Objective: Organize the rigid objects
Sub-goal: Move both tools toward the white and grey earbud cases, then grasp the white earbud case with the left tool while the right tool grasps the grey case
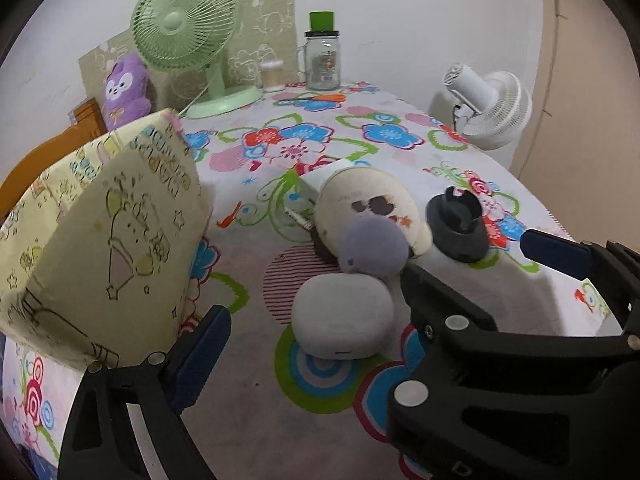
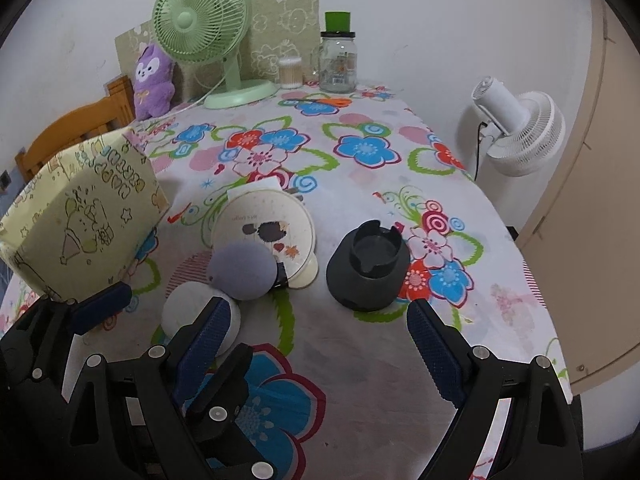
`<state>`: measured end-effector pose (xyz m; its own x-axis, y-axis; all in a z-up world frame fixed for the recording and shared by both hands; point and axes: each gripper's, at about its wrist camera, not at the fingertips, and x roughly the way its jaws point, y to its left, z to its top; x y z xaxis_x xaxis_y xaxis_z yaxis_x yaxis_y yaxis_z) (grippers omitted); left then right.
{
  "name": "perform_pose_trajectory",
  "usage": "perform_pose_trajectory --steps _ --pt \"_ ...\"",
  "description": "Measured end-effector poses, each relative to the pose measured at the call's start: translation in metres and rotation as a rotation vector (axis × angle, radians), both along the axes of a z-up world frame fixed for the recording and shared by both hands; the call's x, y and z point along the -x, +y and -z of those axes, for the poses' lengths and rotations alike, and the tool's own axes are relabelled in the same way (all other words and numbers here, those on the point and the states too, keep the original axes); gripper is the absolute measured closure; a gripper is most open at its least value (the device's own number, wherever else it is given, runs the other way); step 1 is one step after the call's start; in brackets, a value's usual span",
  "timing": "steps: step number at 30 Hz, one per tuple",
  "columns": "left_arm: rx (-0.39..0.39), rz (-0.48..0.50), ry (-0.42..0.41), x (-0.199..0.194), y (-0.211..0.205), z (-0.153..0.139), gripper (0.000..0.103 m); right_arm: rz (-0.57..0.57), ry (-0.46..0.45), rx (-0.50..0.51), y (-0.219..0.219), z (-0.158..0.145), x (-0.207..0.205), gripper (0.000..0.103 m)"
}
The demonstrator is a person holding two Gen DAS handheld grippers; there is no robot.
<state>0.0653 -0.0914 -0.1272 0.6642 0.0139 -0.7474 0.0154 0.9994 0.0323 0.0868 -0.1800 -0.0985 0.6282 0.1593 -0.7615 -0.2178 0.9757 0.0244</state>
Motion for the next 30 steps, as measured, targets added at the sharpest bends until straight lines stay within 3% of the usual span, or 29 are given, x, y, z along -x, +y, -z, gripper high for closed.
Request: perform_pose_trajectory --steps 8,11,16,18,26,30 --pt "0.004 -0.043 0.001 -0.005 0.002 0.006 0.011 -0.015 0.018 -0.011 0.002 0.01 -0.01 0.011" --pt "0.015 -0.057 0.01 -0.006 0.001 0.009 0.017 -0.022 0.011 0.001 0.002 0.012 -0.012 0.011" --pt "0.037 -0.035 0.003 -0.006 -0.003 0.007 0.034 -0.03 0.013 -0.003 0.001 0.013 -0.015 0.011" --pt "0.047 -0.004 0.0 -0.006 -0.006 0.005 0.046 -0.031 0.018 -0.014 -0.001 0.014 -0.015 0.011" --pt "0.041 0.002 0.017 -0.006 0.002 0.004 0.046 -0.058 0.006 0.005 0.009 0.011 -0.016 0.011" --pt "0.037 -0.003 0.021 -0.004 0.006 0.004 0.046 -0.062 0.021 -0.005 0.015 0.013 -0.018 0.021"
